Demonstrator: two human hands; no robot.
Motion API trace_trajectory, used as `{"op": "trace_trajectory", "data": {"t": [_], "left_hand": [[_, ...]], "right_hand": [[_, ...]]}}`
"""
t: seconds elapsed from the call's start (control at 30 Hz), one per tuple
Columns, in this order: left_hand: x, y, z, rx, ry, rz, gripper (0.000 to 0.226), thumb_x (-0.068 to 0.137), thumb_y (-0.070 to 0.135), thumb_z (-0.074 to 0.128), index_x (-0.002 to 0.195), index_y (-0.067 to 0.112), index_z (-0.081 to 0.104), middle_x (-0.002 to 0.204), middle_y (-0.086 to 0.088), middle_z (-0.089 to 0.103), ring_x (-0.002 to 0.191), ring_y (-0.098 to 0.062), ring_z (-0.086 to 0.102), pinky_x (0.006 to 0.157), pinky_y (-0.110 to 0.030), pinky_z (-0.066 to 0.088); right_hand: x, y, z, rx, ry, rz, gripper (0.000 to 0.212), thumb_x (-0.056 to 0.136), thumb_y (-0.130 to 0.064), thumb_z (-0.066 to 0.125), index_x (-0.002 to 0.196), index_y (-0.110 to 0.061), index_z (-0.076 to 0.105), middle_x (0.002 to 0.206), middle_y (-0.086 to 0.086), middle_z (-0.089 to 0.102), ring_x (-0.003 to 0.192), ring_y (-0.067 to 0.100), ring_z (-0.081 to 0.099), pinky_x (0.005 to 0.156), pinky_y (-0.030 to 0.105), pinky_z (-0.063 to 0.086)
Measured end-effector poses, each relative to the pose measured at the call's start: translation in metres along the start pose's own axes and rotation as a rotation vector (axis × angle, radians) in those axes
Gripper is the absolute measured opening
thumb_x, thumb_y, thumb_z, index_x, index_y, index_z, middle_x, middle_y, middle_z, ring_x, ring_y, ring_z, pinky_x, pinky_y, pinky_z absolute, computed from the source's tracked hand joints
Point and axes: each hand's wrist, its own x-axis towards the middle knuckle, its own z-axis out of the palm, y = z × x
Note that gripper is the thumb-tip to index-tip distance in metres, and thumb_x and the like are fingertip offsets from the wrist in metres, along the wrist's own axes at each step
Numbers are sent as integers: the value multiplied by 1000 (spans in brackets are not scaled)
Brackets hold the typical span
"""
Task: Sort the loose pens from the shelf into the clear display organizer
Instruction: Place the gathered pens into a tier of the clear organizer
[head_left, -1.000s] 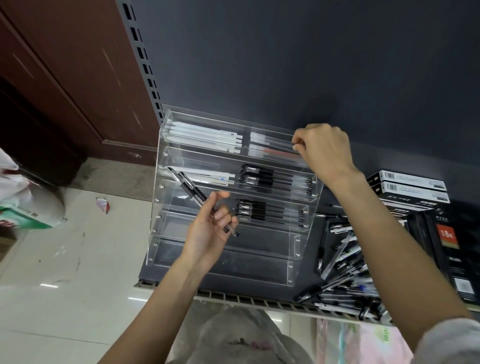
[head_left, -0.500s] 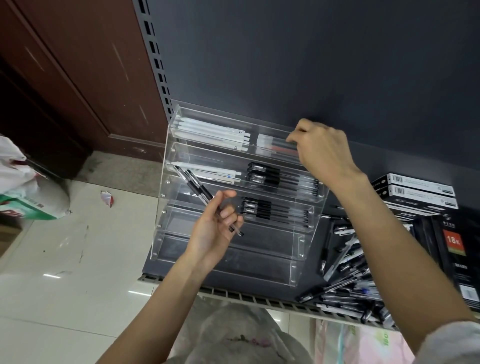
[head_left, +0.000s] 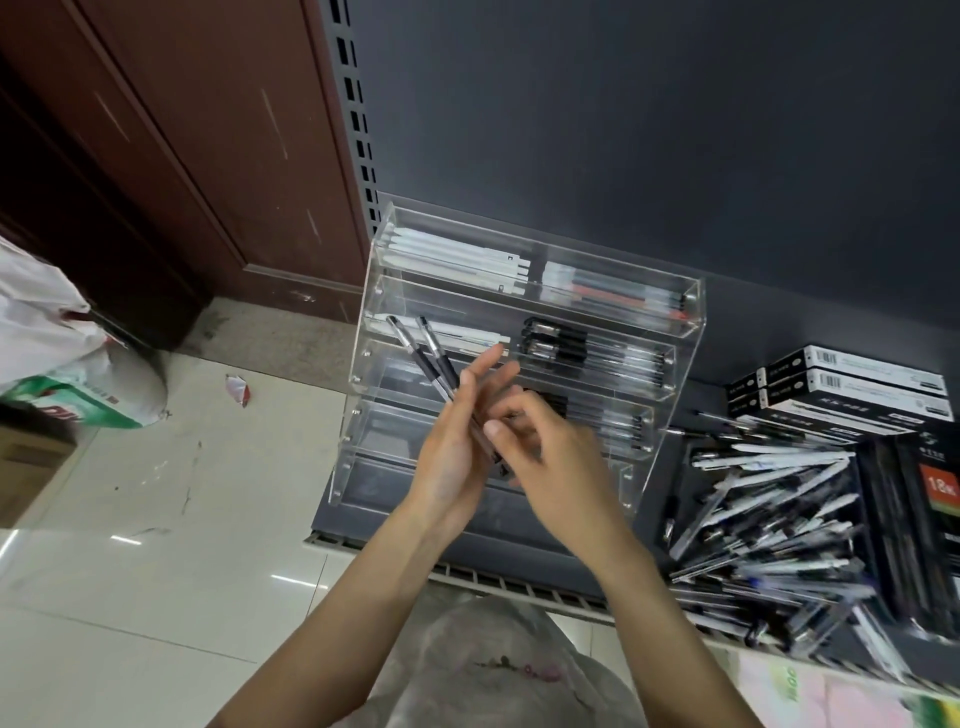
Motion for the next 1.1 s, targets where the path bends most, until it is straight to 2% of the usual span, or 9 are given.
{"op": "trace_trajectory", "data": {"t": [0.1,0.17,0.37,0.47,0.63,0.73,0.83,1.0,1.1], "left_hand": [[-6,-9,-1,-18,-4,-10,37,99,39,30,117,28,60,116,0,64,101,-13,61,76,-25,53],[-10,-16,-5,22,-6,-16,39,96,42,32,118,26,61,112,1,66,102,-14,62,77,-25,53],[-26,-35,-10,333,-62,-22,48,90,52,34,117,26,63,101,0,69,102,-18,65,85,-28,53],[-30,-36,-12,327,-44,-42,41,87,44,48,114,19,65,86,-11,63,81,-22,60,76,-29,49],[-32,-35,-15,307,38,3,13,91,12,55,100,9,64,76,-1,64,70,-11,60,73,-24,54],[-33,-36,-16,336,120,49,12,93,10,53,97,12,64,81,-1,64,69,-9,63,71,-20,54],[-34,-32,-23,318,181,50,13,94,11,52,98,14,65,81,1,65,70,-7,64,74,-21,54],[-36,-30,-32,293,209,49,14,94,14,52,101,13,65,85,-1,64,73,-8,63,80,-24,54],[-35,-30,-32,283,221,43,14,94,15,53,101,13,65,85,-1,64,72,-8,63,78,-24,53]], "right_hand": [[-7,8,5,87,10,19,11,90,-26,61,100,-22,63,92,-14,69,84,-3,63,73,13,49],[-12,13,4,218,-26,64,11,89,-21,64,99,-20,65,91,-12,69,85,-2,63,74,12,47],[-32,29,3,465,-72,189,13,86,-13,66,98,-15,63,88,-3,72,83,8,68,81,30,52],[-37,38,-8,437,-36,183,13,86,-12,67,98,-14,63,85,-4,73,82,9,68,83,32,51],[-38,53,-29,213,-50,81,12,84,-19,69,93,-25,64,79,-16,71,77,9,66,76,26,49],[-29,66,-45,-64,128,-53,10,85,-20,68,95,-21,67,84,-17,70,78,0,65,71,15,49],[-11,84,-62,-438,242,-161,11,86,-22,66,97,-20,67,86,-7,71,76,11,67,71,33,56],[5,91,-62,-741,104,-241,7,92,-18,59,97,-16,63,83,1,69,79,21,65,62,33,53],[8,95,-63,-757,-3,-207,12,93,-15,58,100,-18,67,99,-3,69,97,17,61,73,37,56]]}}
